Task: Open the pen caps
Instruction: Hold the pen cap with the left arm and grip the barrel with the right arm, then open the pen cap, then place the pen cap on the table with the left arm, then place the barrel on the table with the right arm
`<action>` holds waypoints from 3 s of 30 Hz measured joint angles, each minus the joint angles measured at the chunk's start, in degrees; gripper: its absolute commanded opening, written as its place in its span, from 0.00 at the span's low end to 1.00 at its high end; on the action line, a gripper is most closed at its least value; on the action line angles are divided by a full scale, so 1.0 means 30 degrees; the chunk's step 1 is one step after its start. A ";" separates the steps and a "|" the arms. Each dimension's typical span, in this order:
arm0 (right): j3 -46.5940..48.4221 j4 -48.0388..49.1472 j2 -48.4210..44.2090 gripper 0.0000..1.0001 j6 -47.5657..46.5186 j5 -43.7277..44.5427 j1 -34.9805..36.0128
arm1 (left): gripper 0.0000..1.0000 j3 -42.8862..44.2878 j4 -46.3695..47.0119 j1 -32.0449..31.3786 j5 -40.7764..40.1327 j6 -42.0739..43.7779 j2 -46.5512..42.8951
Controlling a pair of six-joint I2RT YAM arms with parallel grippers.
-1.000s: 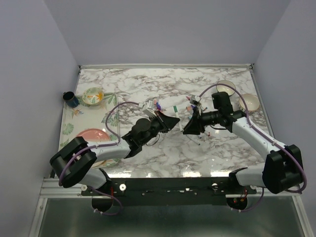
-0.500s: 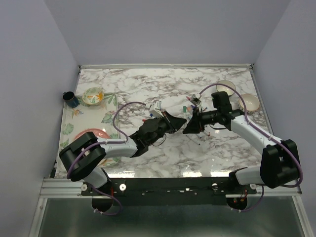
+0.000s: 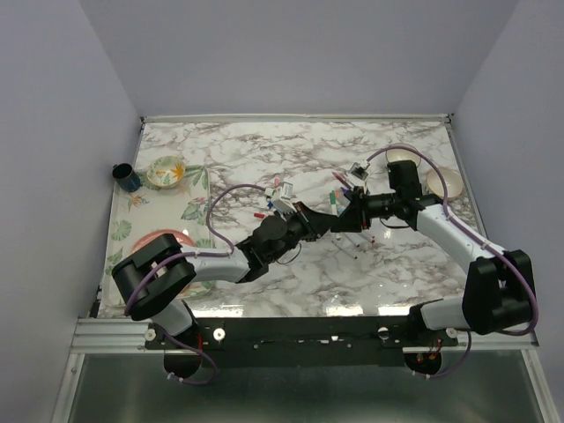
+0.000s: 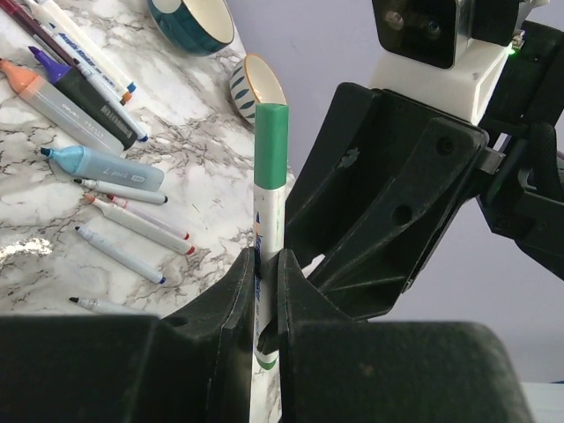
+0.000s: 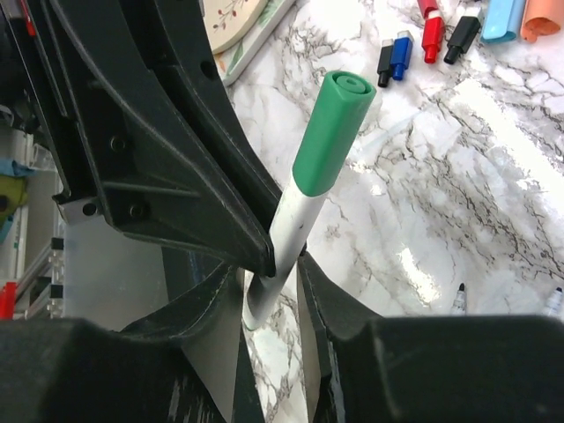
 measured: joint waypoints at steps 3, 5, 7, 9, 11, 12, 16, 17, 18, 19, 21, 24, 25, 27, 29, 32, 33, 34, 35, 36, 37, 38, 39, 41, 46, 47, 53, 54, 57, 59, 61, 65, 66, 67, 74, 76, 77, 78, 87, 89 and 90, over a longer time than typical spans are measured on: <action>0.0000 0.0051 0.0138 0.27 0.0211 -0.0124 0.0000 | 0.00 0.0087 0.0233 -0.0102 -0.0109 -0.0044 0.0291; 0.0000 0.0080 0.0386 0.24 0.0321 -0.0233 -0.0080 | 0.00 0.0138 0.0306 -0.0102 -0.0168 -0.0044 0.0459; 0.0000 0.0066 0.0685 0.21 0.0415 -0.0357 -0.0189 | 0.00 0.0153 0.0328 -0.0102 -0.0211 -0.0044 0.0568; 0.0000 0.0051 0.0889 0.10 0.0474 -0.0415 -0.0248 | 0.00 0.0153 0.0342 -0.0102 -0.0233 -0.0029 0.0627; 0.0000 0.0029 0.0998 0.02 0.0554 -0.0474 -0.0306 | 0.00 0.0153 0.0364 -0.0102 -0.0248 -0.0015 0.0641; 0.0007 0.0000 0.1042 0.01 0.0561 -0.0532 -0.0335 | 0.03 0.0153 0.0386 -0.0102 -0.0262 0.0007 0.0648; 0.0262 -0.0481 0.1239 0.01 0.0051 -0.0648 -0.0379 | 0.42 0.0153 0.0423 -0.0102 -0.0291 0.0109 0.0663; 0.0393 -0.0729 0.1275 0.01 -0.0248 -0.0678 -0.0379 | 0.51 0.0146 0.0437 -0.0102 -0.0306 0.0197 0.0663; 0.0495 -0.0969 0.1290 0.01 -0.0503 -0.0758 -0.0372 | 0.56 0.0117 0.0597 -0.0095 -0.0335 0.0357 0.0641; 0.0670 -0.1421 0.1326 0.01 -0.1137 -0.0823 -0.0357 | 0.58 0.0066 0.0750 -0.0087 -0.0350 0.0444 0.0576; 0.1137 -0.2528 0.1530 0.01 -0.2681 -0.1042 -0.0350 | 0.61 -0.0131 0.0976 -0.0036 -0.0226 0.0889 0.0219; 0.2047 -0.4320 0.2135 0.01 -0.4845 -0.1523 -0.0350 | 0.62 -0.0189 0.0998 0.0124 0.0102 0.1202 -0.0313; 0.2222 -0.4750 0.2310 0.01 -0.5406 -0.1639 -0.0350 | 0.62 -0.0189 0.1027 0.0270 0.0255 0.1319 -0.0525; 0.2382 -0.5705 0.2572 0.01 -0.6550 -0.1880 -0.0350 | 0.61 -0.0189 0.1093 0.0605 0.0459 0.1399 -0.0678; 0.2419 -0.6462 0.2681 0.01 -0.7337 -0.2106 -0.0350 | 0.56 -0.0189 0.1100 0.0838 0.0576 0.1472 -0.0692; 0.2433 -0.7257 0.2696 0.01 -0.8189 -0.2361 -0.0350 | 0.50 -0.0189 0.1078 0.1173 0.0765 0.1574 -0.0692; 0.2433 -0.7388 0.2696 0.01 -0.8320 -0.2412 -0.0350 | 0.49 -0.0189 0.1078 0.1209 0.0838 0.1603 -0.0692; 0.2448 -0.7541 0.2725 0.01 -0.8451 -0.2463 -0.0350 | 0.48 -0.0182 0.1071 0.1246 0.0933 0.1625 -0.0692; 0.2492 -0.7701 0.2769 0.01 -0.8590 -0.2492 -0.0350 | 0.46 -0.0146 0.1042 0.1275 0.1064 0.1668 -0.0678; 0.2543 -0.7796 0.2812 0.01 -0.8677 -0.2499 -0.0350 | 0.46 -0.0095 0.1020 0.1319 0.1195 0.1683 -0.0648; 0.2579 -0.7868 0.2841 0.01 -0.8765 -0.2521 -0.0350 | 0.44 0.0095 0.0947 0.1341 0.1384 0.1698 -0.0561; 0.2616 -0.7992 0.2892 0.01 -0.8859 -0.2550 -0.0350 | 0.40 0.0321 0.0947 0.1370 0.1559 0.1734 -0.0423; 0.2623 -0.8065 0.2929 0.01 -0.8918 -0.2550 -0.0350 | 0.36 0.0517 0.0933 0.1399 0.1756 0.1741 -0.0299; 0.2623 -0.8182 0.2973 0.01 -0.8998 -0.2557 -0.0350 | 0.15 0.0896 0.0984 0.1450 0.2237 0.1800 -0.0015; 0.2630 -0.8524 0.3060 0.01 -0.9151 -0.2521 -0.0372 | 0.00 0.1239 0.1311 0.1821 0.3468 0.2011 0.0729; 0.2630 -0.8568 0.3126 0.01 -0.9202 -0.2528 -0.0379 | 0.00 0.1290 0.1341 0.1945 0.3803 0.2011 0.0801; 0.3198 -0.8437 0.3351 0.01 -0.9967 -0.2550 -0.0350 | 0.00 0.1406 0.0284 0.3934 0.6550 0.1741 0.0197; 0.3417 -0.8189 0.3424 0.01 -1.0061 -0.2557 -0.0350 | 0.00 0.1464 -0.0342 0.4357 0.6958 0.1756 -0.0160; 0.3869 -0.8014 0.3570 0.01 -1.0404 -0.2382 -0.0313 | 0.00 0.2594 -0.3417 0.5610 0.6302 0.2572 -0.1552; 0.3614 -0.8794 0.3606 0.01 -1.0520 -0.2317 -0.0313 | 0.00 0.4044 -0.5173 0.7111 0.4415 0.3475 -0.2623; 0.3475 -0.9296 0.3767 0.01 -1.0630 -0.2280 -0.0233 | 0.00 0.5493 -0.6237 0.8590 0.2470 0.4350 -0.3701; 0.3461 -0.9661 0.3840 0.01 -1.0513 -0.1676 -0.0117 | 0.00 0.5931 -0.6885 0.9114 0.1144 0.5020 -0.5435; 0.3453 -0.9610 0.3803 0.01 -1.0331 -0.1282 -0.0095 | 0.00 0.5617 -0.7096 0.9114 0.1005 0.5020 -0.5719; 0.3322 -0.9238 0.3701 0.01 -0.9945 -0.0729 -0.0080 | 0.00 0.5173 -0.7213 0.9114 0.0969 0.4976 -0.5858; 0.2441 -0.7140 0.1814 0.04 -0.8444 0.5391 -0.0080 | 0.00 0.0168 -1.0557 0.9114 0.0976 0.4138 -0.6215; 0.2441 -0.6754 0.1559 0.04 -0.8415 0.6703 -0.0080 | 0.00 -0.0969 -1.1672 0.9114 0.0991 0.3971 -0.6601; 0.2441 -0.6535 0.1464 0.04 -0.8444 0.7628 -0.0080 | 0.00 -0.1625 -1.2262 0.9114 0.0998 0.3854 -0.6936; 0.2441 -0.6288 0.1450 0.05 -0.8473 0.8480 -0.0080 | 0.00 -0.1909 -1.2524 0.9114 0.0998 0.3789 -0.7125; 0.2390 -0.5530 0.3067 0.07 -0.8881 1.2808 -0.0080 | 0.09 -0.4080 -1.3639 0.9114 0.0969 0.3330 -0.7468; 0.2390 -0.5530 0.3483 0.07 -0.8896 1.3209 -0.0080 | 0.11 -0.4255 -1.3610 0.9114 0.0933 0.3300 -0.7169; 0.2390 -0.5530 0.3708 0.07 -0.8910 1.3420 -0.0080 | 0.13 -0.4320 -1.3573 0.9114 0.0918 0.3279 -0.6951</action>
